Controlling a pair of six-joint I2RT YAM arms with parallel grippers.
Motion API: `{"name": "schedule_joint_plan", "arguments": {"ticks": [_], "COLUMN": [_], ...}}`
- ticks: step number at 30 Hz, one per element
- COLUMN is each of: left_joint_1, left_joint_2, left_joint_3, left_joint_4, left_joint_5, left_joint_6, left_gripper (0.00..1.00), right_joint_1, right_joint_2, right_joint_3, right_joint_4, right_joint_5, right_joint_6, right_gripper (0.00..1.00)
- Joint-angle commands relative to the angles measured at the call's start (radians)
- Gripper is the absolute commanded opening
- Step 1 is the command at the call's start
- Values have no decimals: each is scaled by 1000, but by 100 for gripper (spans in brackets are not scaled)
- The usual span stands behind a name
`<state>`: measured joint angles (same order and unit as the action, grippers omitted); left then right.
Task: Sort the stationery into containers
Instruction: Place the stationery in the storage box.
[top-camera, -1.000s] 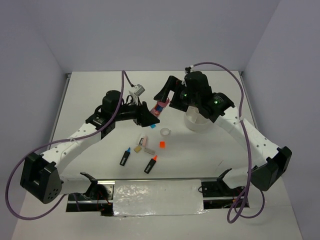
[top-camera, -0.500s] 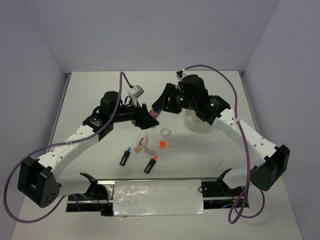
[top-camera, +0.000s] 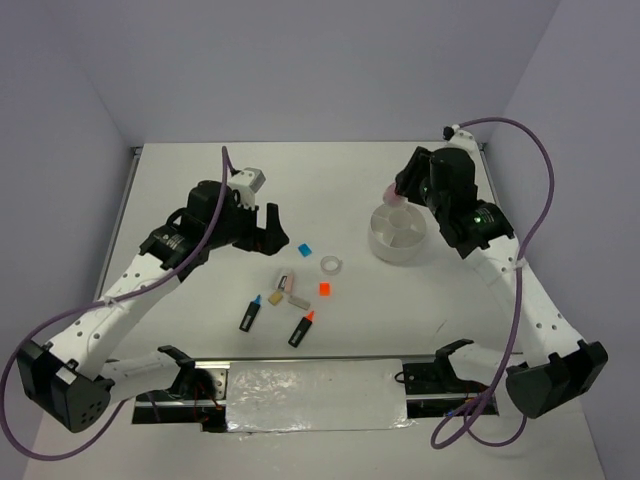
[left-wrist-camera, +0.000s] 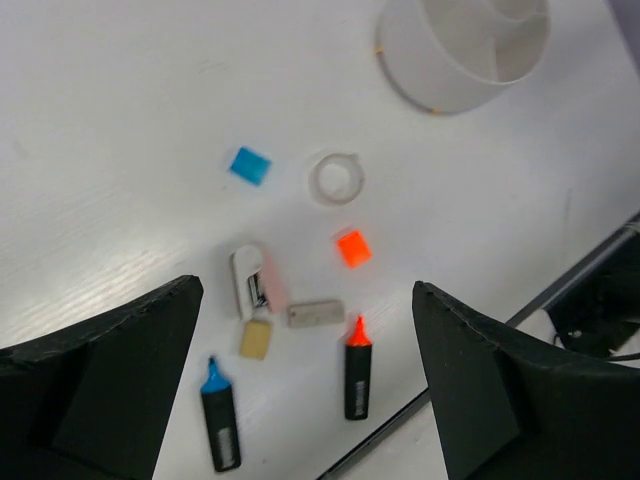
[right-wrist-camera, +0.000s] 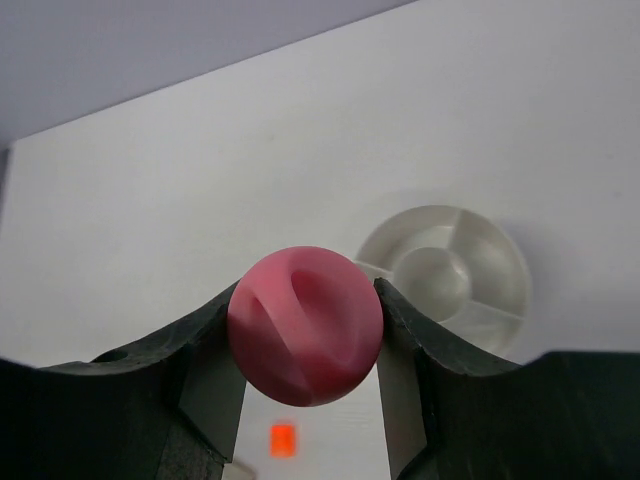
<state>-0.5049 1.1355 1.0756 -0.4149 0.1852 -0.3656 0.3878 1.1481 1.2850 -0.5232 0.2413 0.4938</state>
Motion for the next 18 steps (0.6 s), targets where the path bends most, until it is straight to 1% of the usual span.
{"name": "schedule_joint_plan", "arguments": {"ticks": [1, 4, 7, 10, 18], "left_joint_1": [6, 5, 6, 8, 6], "left_joint_2": [-43, -81, -121, -146, -198], "left_joint_3": [63, 52, 24, 0, -43], "left_joint_4": [-189, -223, -228, -234, -263], "left_joint_5": [-165, -173, -159, -142, -151], "left_joint_6": [50, 54, 54, 48, 48], "left_gripper": [99, 99, 99, 99, 99], "right_joint_1": [-59, -99, -107, -106, -118], "right_joint_2": [30, 67, 139, 179, 191], "right_joint_3": [-58, -78, -52, -55, -107], "right_joint_4": [46, 101, 95, 98, 106], "right_joint_5": [122, 49, 3, 9, 23], "right_joint_6": [-101, -109, -121, -126, -115], "right_gripper": [0, 0, 0, 0, 0]}}
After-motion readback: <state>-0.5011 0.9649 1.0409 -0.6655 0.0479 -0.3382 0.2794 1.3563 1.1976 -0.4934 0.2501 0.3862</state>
